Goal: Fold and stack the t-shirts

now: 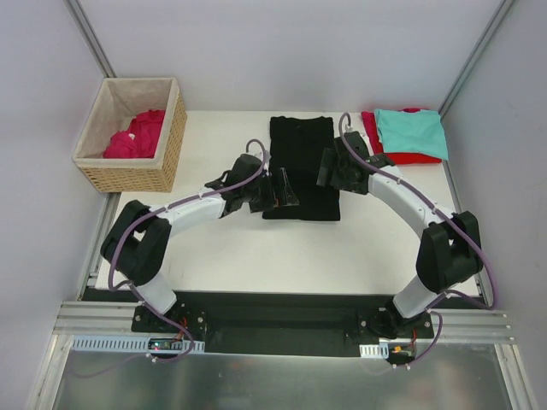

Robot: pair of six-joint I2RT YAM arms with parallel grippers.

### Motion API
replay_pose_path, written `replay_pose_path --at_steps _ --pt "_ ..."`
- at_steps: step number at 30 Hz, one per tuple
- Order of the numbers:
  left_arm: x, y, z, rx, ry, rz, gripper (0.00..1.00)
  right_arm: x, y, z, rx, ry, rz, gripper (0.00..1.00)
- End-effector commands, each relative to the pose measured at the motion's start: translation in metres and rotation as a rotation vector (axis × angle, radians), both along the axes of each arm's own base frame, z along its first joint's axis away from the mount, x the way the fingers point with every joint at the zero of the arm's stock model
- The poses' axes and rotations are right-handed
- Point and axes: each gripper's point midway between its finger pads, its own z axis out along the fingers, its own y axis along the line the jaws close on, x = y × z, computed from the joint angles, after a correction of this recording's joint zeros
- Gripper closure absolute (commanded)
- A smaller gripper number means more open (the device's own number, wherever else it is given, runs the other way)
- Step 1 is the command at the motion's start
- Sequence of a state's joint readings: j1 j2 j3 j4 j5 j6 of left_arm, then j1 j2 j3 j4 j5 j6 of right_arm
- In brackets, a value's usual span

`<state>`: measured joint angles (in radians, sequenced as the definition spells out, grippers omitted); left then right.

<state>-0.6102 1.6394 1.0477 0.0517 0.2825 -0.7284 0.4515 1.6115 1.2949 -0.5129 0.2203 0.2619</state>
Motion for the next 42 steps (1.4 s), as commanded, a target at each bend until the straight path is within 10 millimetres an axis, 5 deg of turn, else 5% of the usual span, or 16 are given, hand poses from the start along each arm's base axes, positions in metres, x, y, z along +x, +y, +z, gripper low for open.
replay_pose_path --at_steps 1,9,13,19,25,35,36,39,40,41,42 --pt "0.008 -0.009 -0.005 -0.086 -0.04 0.014 0.01 0.007 0.001 0.014 0.008 -0.037 -0.004 0.02" --pt "0.012 -0.03 0.003 -0.298 -0.15 -0.052 0.01 0.011 0.002 0.008 -0.019 -0.011 0.02 0.02" --pt "0.006 -0.035 -0.009 -0.364 -0.129 -0.066 0.01 0.016 0.01 0.005 -0.005 0.007 0.046 0.02" --pt "-0.011 -0.026 -0.042 -0.365 -0.058 -0.051 0.01 0.027 0.041 -0.004 0.08 0.059 0.127 0.02" --pt "-0.028 -0.014 -0.056 -0.354 -0.035 -0.044 0.01 0.026 0.1 -0.013 0.313 0.175 0.256 0.02" --pt "-0.029 -0.015 -0.056 -0.361 -0.034 -0.048 0.01 0.001 0.126 -0.015 0.342 0.235 0.291 0.03" --pt "-0.028 -0.015 -0.055 -0.362 -0.037 -0.047 0.01 0.0 0.124 -0.017 0.341 0.24 0.287 0.05" --pt "-0.03 -0.014 -0.056 -0.361 -0.031 -0.047 0.01 -0.004 0.123 -0.02 0.346 0.253 0.277 0.38" --pt "-0.03 -0.014 -0.056 -0.362 -0.032 -0.047 0.01 -0.005 0.123 -0.02 0.346 0.253 0.271 0.56" --pt "-0.03 -0.014 -0.056 -0.361 -0.033 -0.046 0.01 -0.007 0.121 -0.023 0.342 0.261 0.266 0.88" --pt "-0.03 -0.013 -0.056 -0.36 -0.032 -0.044 0.01 -0.008 0.119 -0.024 0.334 0.267 0.258 0.99"
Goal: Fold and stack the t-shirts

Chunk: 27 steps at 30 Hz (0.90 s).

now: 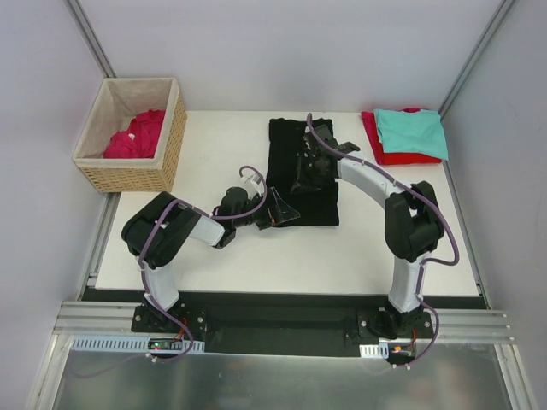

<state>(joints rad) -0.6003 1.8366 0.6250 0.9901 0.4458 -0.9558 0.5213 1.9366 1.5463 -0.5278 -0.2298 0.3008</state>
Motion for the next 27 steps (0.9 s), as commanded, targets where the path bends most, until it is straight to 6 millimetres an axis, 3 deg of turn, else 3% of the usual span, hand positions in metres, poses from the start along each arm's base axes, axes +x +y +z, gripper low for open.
replay_pose_path --at_steps 1,8,14,22,25,26,27 --pt "-0.007 0.003 0.003 -0.008 0.002 -0.02 0.01 -0.006 -0.006 0.009 0.002 0.007 -0.031 0.99" --pt "-0.007 0.004 0.005 -0.006 0.002 -0.018 0.01 -0.009 -0.011 -0.022 -0.048 0.053 -0.044 0.99" --pt "-0.006 0.005 0.006 0.004 -0.005 -0.017 0.01 0.003 -0.009 -0.045 -0.081 0.071 -0.053 0.99" --pt "-0.002 0.01 0.005 0.007 -0.004 -0.012 0.01 0.039 -0.004 -0.063 -0.117 0.044 -0.083 0.99" --pt "-0.001 0.01 0.004 0.009 -0.003 -0.021 0.01 0.062 -0.001 -0.06 -0.103 0.015 -0.097 0.99" --pt "-0.001 0.01 0.004 0.009 -0.001 -0.021 0.01 0.074 0.003 -0.05 -0.085 -0.012 -0.1 0.99" --pt "-0.001 0.01 0.002 0.011 0.003 -0.022 0.01 0.078 0.002 -0.056 -0.088 -0.006 -0.101 0.99"
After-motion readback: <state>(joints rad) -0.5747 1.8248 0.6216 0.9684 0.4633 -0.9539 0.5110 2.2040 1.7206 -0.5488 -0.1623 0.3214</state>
